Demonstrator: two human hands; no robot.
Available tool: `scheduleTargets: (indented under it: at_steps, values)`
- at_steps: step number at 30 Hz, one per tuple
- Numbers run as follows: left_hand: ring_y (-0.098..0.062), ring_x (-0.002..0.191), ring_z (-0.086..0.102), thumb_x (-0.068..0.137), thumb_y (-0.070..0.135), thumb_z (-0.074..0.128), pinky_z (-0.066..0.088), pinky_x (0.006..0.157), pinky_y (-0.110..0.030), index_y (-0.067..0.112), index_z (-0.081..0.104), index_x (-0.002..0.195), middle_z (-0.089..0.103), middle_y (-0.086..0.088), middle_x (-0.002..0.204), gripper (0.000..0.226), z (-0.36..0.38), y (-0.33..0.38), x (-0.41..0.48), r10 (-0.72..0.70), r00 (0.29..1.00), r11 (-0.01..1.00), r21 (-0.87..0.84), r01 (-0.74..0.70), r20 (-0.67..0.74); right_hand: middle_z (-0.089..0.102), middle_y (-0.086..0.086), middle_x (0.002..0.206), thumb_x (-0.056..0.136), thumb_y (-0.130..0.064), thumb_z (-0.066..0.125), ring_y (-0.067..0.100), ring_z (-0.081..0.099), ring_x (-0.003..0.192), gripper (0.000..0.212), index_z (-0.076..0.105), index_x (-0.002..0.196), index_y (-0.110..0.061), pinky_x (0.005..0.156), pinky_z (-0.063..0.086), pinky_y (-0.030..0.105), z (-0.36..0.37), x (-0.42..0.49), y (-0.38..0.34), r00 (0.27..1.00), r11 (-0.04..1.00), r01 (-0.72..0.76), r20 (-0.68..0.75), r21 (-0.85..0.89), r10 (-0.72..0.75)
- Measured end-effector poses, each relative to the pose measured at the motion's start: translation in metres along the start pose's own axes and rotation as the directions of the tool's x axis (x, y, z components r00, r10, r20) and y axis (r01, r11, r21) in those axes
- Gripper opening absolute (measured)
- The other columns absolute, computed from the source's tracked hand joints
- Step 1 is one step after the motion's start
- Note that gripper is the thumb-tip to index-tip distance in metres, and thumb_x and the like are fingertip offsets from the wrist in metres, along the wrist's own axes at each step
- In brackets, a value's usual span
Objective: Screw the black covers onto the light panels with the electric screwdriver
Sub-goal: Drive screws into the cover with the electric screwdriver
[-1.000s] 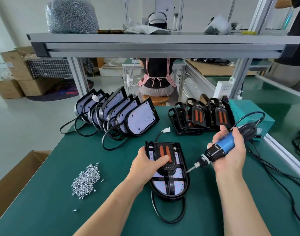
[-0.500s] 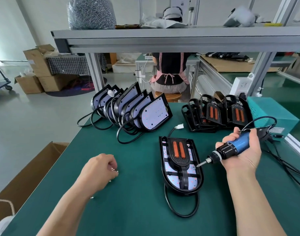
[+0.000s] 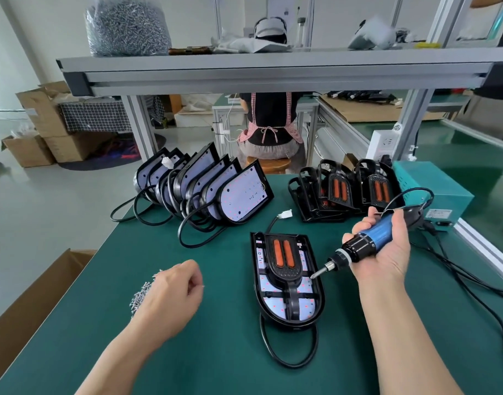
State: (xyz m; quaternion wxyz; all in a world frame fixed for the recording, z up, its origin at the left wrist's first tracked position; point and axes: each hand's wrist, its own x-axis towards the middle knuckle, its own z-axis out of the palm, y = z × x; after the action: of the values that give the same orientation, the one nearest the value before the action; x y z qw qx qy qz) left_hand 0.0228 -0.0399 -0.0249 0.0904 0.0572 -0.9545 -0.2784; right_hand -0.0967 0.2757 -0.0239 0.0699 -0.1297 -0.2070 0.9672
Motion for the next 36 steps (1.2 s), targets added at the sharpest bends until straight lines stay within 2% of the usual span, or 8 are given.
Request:
scheduleTargets:
  at_steps: [2,4,7,13,16,22,31,36]
  values:
    - [-0.008,0.055,0.054,0.077,0.012,0.07,0.043,0.054,-0.018,0.022,0.058,0.069,0.066,-0.004,0.065,0.017,0.006,0.029,-0.005,-0.007,0.997,0.944,-0.328,0.03,0.07,0.062,-0.01,0.083,0.088,-0.055,0.069,0.005,0.056,0.061,0.047,0.066,0.113,-0.015,0.056,0.038,0.018,0.007,-0.003,0.005,0.999,0.999,0.03,0.017,-0.033,-0.03]
    - [-0.014,0.061,0.062,0.076,0.01,0.072,0.049,0.059,-0.026,0.022,0.061,0.074,0.068,-0.011,0.069,0.016,0.016,0.055,-0.006,0.032,0.988,0.817,-0.574,0.06,0.149,0.061,-0.008,0.082,0.088,-0.057,0.067,0.006,0.057,0.061,0.051,0.065,0.115,-0.013,0.055,0.041,0.019,0.013,-0.007,0.009,0.998,0.996,0.052,0.05,-0.066,-0.049]
    - [-0.015,0.066,0.066,0.079,0.0,0.071,0.052,0.065,-0.025,0.019,0.064,0.089,0.07,-0.005,0.076,0.023,0.032,0.084,-0.005,0.104,0.975,0.707,-0.705,0.066,0.195,0.062,-0.006,0.079,0.09,-0.06,0.065,0.007,0.057,0.06,0.053,0.066,0.113,-0.012,0.054,0.044,0.018,0.017,-0.012,0.012,0.995,0.996,0.059,0.086,-0.068,-0.053]
    - [-0.011,0.067,0.06,0.078,0.0,0.069,0.051,0.065,-0.018,0.032,0.066,0.087,0.069,0.01,0.077,0.034,0.055,0.113,0.0,0.131,0.984,0.831,-0.555,-0.044,0.119,0.058,-0.006,0.078,0.092,-0.059,0.063,0.008,0.054,0.061,0.048,0.06,0.107,-0.014,0.056,0.042,0.019,0.018,-0.012,0.009,0.994,0.995,0.085,0.066,-0.053,-0.082]
    - [-0.01,0.066,0.059,0.079,0.001,0.069,0.051,0.065,-0.017,0.033,0.065,0.086,0.068,0.011,0.077,0.033,0.06,0.12,0.002,0.126,0.985,0.837,-0.546,-0.04,0.12,0.057,-0.006,0.081,0.092,-0.057,0.064,0.009,0.052,0.062,0.047,0.057,0.111,-0.015,0.059,0.04,0.021,0.015,-0.008,0.006,0.993,0.992,0.11,0.037,-0.066,-0.108]
    - [-0.006,0.062,0.056,0.079,-0.002,0.068,0.05,0.063,-0.016,0.03,0.065,0.088,0.068,0.009,0.076,0.033,0.065,0.125,0.006,0.095,0.987,0.831,-0.557,-0.007,0.13,0.057,-0.006,0.074,0.094,-0.055,0.064,0.009,0.053,0.06,0.039,0.062,0.096,-0.016,0.06,0.042,0.021,0.013,-0.006,0.003,0.988,0.983,0.151,0.046,-0.107,-0.147]
    - [-0.001,0.061,0.055,0.079,-0.001,0.066,0.047,0.063,-0.011,0.032,0.062,0.091,0.067,0.016,0.079,0.035,0.067,0.126,0.005,0.119,0.988,0.876,-0.48,-0.058,0.099,0.054,0.0,0.091,0.096,-0.05,0.063,0.012,0.05,0.072,0.046,0.054,0.118,-0.01,0.068,0.044,0.025,0.018,-0.01,0.003,0.98,0.971,0.201,0.038,-0.127,-0.197]
    - [-0.009,0.073,0.057,0.084,0.0,0.059,0.05,0.069,-0.022,0.027,0.059,0.1,0.061,0.013,0.075,0.031,0.07,0.128,0.001,0.205,0.979,0.934,-0.297,-0.198,-0.007,0.057,-0.002,0.085,0.095,-0.048,0.065,0.011,0.053,0.068,0.042,0.055,0.111,-0.011,0.064,0.049,0.023,0.02,-0.013,0.004,0.974,0.964,0.225,0.028,-0.141,-0.223]
